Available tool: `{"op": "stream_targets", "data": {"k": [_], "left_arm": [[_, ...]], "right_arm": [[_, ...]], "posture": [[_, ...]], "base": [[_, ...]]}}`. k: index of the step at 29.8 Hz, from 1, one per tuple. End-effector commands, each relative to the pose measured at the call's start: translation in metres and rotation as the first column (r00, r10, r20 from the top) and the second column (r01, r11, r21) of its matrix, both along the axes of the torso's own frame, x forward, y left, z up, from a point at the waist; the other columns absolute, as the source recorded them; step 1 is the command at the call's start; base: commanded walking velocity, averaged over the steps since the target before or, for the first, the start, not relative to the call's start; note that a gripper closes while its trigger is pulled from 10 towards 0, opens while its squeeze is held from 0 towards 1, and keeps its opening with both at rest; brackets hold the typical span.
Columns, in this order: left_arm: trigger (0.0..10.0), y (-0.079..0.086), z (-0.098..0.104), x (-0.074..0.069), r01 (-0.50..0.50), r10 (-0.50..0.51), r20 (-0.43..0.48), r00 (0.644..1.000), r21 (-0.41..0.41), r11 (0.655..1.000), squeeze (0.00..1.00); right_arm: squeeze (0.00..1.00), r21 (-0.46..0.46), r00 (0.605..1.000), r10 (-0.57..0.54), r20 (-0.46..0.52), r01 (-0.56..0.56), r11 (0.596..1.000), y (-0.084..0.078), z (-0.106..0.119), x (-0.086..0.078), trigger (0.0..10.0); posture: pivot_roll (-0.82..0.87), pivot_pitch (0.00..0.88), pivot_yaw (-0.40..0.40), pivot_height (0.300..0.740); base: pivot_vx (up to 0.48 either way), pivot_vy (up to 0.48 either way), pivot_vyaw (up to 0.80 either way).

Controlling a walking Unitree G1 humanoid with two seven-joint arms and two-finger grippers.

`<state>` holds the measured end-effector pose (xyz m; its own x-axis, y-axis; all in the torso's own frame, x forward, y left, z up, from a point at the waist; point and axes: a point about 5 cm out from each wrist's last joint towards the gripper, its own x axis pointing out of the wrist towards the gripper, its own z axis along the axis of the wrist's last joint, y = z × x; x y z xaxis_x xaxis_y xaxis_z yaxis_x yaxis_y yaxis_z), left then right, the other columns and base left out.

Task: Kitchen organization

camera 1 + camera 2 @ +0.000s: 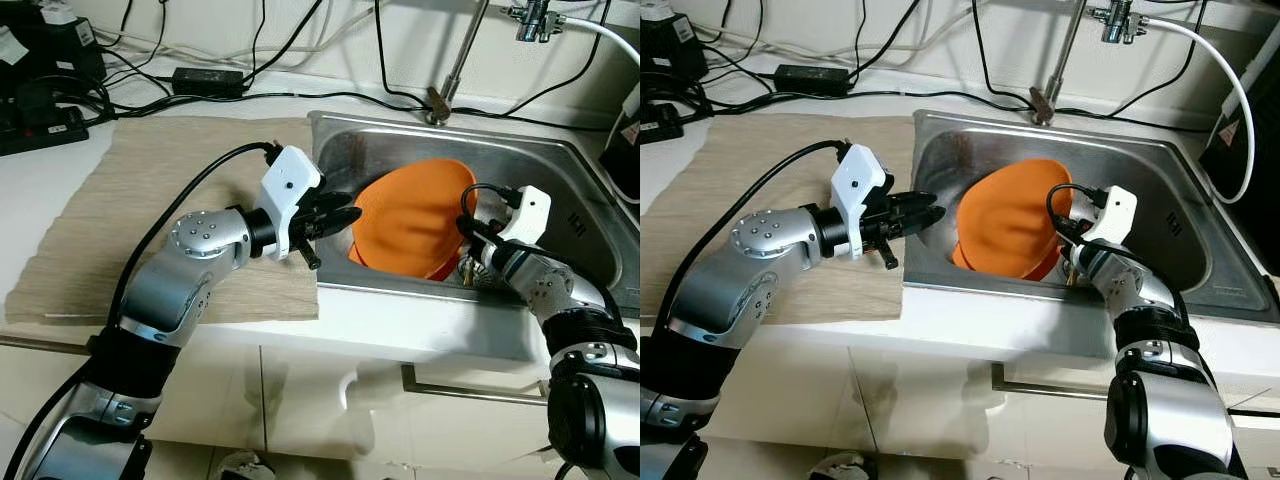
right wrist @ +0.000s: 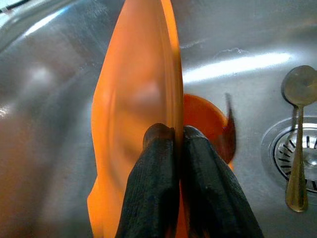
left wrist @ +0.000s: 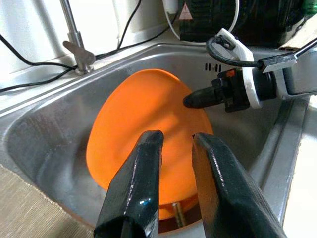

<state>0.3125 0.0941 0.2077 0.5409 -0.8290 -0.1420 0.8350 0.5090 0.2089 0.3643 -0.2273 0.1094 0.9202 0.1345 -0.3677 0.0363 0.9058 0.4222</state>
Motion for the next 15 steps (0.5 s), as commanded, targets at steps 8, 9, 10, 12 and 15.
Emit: {"op": "stream_targets", "data": {"k": [8, 9, 10, 12, 15], "left_arm": [[10.0, 0.002, -0.001, 0.002, -0.023, 0.022, 0.013, 1.000, 0.025, 0.999, 0.00], [10.0, 0.002, -0.001, 0.002, -0.023, 0.022, 0.013, 1.000, 0.025, 0.999, 0.00], [10.0, 0.004, -0.001, 0.003, -0.041, 0.040, 0.018, 0.999, 0.029, 0.999, 0.00], [10.0, 0.005, -0.001, 0.004, -0.047, 0.046, 0.020, 0.999, 0.032, 0.998, 0.00], [10.0, 0.011, -0.001, 0.012, -0.158, 0.156, 0.059, 0.986, 0.033, 0.987, 0.00]], "right_arm": [[1.00, -0.083, 0.993, -0.113, -0.041, 0.109, 0.991, -0.027, -0.003, -0.004, 10.0], [1.00, -0.083, 0.993, -0.113, -0.041, 0.109, 0.991, -0.027, -0.003, -0.004, 10.0], [1.00, -0.090, 0.992, -0.122, -0.028, 0.119, 0.989, -0.031, 0.001, -0.003, 10.0], [1.00, -0.092, 0.992, -0.125, -0.023, 0.123, 0.988, -0.032, 0.003, -0.003, 10.0], [1.00, -0.141, 0.990, -0.135, 0.029, 0.138, 0.980, -0.043, 0.020, 0.001, 10.0]], "posture": [[0.06, 0.000, -0.064, 0.740], [0.06, 0.000, -0.064, 0.740], [0.05, 0.000, -0.063, 0.740], [0.05, 0.000, -0.063, 0.740], [0.05, 0.000, -0.062, 0.740]], "base": [[0.000, 0.000, 0.00], [0.000, 0.000, 0.00], [0.000, 0.000, 0.00], [0.000, 0.000, 0.00], [0.000, 0.000, 0.00]]}}
